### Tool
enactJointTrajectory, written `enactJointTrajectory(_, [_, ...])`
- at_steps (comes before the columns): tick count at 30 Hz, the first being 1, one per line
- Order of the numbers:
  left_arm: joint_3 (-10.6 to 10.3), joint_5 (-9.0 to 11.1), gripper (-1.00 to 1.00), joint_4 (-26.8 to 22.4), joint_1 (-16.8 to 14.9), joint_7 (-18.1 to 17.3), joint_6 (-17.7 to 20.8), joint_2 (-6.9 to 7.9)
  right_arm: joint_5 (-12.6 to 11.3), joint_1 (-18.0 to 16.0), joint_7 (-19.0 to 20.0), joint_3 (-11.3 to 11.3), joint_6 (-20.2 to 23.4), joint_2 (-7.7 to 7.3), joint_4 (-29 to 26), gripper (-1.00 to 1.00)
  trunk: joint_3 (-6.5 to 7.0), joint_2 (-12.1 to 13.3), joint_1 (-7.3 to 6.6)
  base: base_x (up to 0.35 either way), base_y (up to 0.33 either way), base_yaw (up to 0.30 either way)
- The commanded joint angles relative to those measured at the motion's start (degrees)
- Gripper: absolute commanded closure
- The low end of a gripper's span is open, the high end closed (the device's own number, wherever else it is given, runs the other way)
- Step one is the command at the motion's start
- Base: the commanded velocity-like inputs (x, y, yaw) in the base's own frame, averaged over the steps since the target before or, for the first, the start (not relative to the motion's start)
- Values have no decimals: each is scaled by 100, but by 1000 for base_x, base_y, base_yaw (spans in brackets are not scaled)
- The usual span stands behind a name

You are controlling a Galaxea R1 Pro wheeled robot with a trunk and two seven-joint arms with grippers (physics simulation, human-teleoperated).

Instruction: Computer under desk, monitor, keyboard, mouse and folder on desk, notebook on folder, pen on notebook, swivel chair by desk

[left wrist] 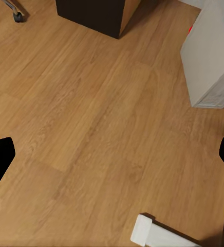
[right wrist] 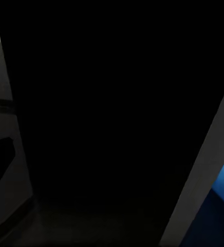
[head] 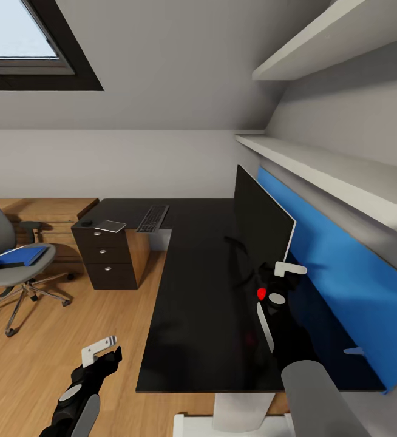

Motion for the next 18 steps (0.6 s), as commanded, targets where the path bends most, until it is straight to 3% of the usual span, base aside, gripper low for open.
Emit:
enactJointTrajectory(1, [-20,51,-100,-9,-3,54,13,7,57,-4,-9,-13,49,6,-9,-100,-7,-5,1,0,0,0])
enactJointTrajectory(5, [-18,51,-100,-9,-3,53,13,7,57,-4,-9,-14,49,6,-8,-100,-7,-5,1,-192,0,0])
enactJointTrajectory(18, [-20,51,-100,-14,-3,53,13,7,52,-4,-9,-14,49,6,-5,-100,-7,-5,1,-332,0,0])
